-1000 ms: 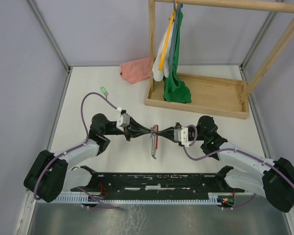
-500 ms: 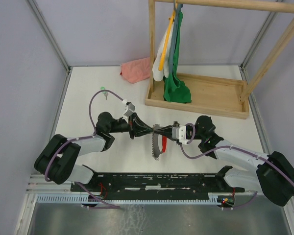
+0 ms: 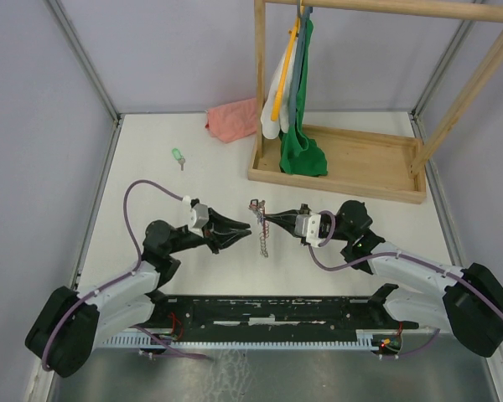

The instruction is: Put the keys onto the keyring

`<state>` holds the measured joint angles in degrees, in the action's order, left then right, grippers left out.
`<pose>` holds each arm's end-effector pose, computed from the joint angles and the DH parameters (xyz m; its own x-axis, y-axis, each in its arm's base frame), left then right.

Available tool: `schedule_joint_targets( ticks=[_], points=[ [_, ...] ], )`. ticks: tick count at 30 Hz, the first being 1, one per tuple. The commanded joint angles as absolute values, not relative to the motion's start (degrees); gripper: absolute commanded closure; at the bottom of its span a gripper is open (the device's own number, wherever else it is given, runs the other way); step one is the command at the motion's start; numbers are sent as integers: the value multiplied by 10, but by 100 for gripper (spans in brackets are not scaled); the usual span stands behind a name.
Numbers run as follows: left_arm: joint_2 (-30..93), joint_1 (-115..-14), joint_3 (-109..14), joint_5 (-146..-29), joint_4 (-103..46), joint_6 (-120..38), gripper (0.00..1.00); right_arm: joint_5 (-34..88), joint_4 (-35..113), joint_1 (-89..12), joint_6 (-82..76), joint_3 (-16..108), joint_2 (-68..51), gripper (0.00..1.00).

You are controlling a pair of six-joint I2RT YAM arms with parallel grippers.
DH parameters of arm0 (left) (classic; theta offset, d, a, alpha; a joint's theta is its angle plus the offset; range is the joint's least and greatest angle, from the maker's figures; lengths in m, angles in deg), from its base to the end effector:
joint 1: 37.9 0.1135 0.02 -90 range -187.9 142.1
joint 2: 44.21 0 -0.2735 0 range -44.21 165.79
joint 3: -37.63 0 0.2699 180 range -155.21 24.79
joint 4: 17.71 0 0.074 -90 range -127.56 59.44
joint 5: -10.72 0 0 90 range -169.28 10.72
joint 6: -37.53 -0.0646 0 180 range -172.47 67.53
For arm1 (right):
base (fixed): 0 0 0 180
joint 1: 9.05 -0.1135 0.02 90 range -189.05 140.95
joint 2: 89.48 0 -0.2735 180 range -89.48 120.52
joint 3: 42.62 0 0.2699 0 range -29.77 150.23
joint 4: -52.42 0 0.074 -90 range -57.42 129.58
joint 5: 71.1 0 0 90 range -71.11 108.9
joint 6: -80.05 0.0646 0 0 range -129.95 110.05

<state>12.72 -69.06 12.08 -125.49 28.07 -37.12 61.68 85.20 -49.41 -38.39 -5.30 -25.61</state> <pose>0.1608 -0.1518 0.2317 -0.0480 -0.1851 -0.9816 0.9786 0.1881 -0.0833 0.1710 0.2029 0.2516 0.5441 0.0037 -0.8390 -0.8310 0.1408 -0.5382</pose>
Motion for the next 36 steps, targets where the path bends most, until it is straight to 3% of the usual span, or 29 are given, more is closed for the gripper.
schedule_joint_targets(
  ticks=[1, 16, 36],
  points=[
    [73, -693, 148, -1204, 299, -492, 71, 603, 861, -494, -384, -51, -276, 99],
    [139, -719, 120, -1252, 385, -612, 71, 616, 916, -495, -335, -52, -249, 99],
    [217, -721, 74, -1264, 389, -607, 78, 649, 924, -494, -325, -51, -237, 99]
  ],
)
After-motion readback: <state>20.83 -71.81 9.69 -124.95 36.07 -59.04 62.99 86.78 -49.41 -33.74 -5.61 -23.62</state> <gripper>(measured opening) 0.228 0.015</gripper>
